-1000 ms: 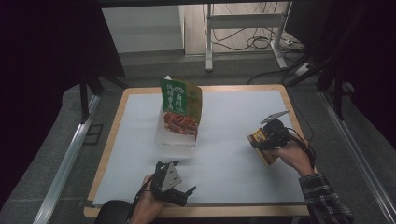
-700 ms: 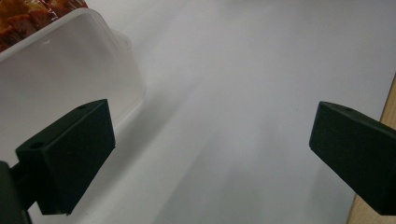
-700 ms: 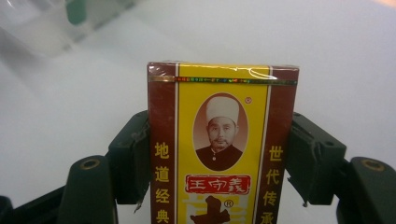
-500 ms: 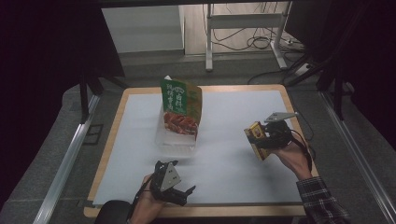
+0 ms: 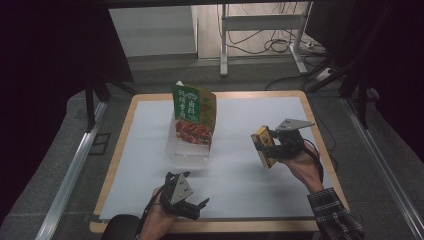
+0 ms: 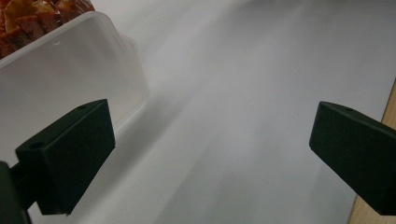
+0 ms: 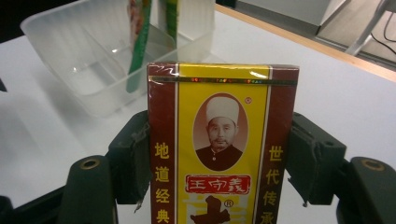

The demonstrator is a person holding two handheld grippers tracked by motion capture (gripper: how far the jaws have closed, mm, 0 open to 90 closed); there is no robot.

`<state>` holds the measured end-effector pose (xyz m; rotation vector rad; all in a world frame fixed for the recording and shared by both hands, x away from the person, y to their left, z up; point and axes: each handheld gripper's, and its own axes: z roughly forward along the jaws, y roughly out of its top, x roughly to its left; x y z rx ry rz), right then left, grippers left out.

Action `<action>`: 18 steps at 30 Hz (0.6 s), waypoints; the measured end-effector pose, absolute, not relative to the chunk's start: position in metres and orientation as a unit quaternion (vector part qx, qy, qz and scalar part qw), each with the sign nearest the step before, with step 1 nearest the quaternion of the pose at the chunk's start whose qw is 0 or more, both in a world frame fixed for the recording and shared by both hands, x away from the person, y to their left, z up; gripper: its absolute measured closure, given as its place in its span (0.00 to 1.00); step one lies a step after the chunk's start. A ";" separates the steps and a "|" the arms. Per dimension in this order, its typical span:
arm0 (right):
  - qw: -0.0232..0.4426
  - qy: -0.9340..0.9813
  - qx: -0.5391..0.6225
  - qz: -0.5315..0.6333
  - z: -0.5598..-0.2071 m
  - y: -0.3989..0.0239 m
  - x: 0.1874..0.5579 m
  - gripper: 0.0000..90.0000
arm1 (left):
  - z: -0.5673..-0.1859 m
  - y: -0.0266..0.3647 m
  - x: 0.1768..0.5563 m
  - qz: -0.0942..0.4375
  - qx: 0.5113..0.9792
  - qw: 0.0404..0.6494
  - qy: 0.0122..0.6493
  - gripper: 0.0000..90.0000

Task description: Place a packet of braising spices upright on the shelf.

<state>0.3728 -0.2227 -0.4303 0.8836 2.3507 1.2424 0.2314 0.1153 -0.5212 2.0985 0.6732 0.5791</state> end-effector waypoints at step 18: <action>0.162 0.817 0.284 0.474 -0.419 -0.189 0.373 0.36 | -0.520 0.118 0.231 0.232 0.834 0.420 0.272 0.00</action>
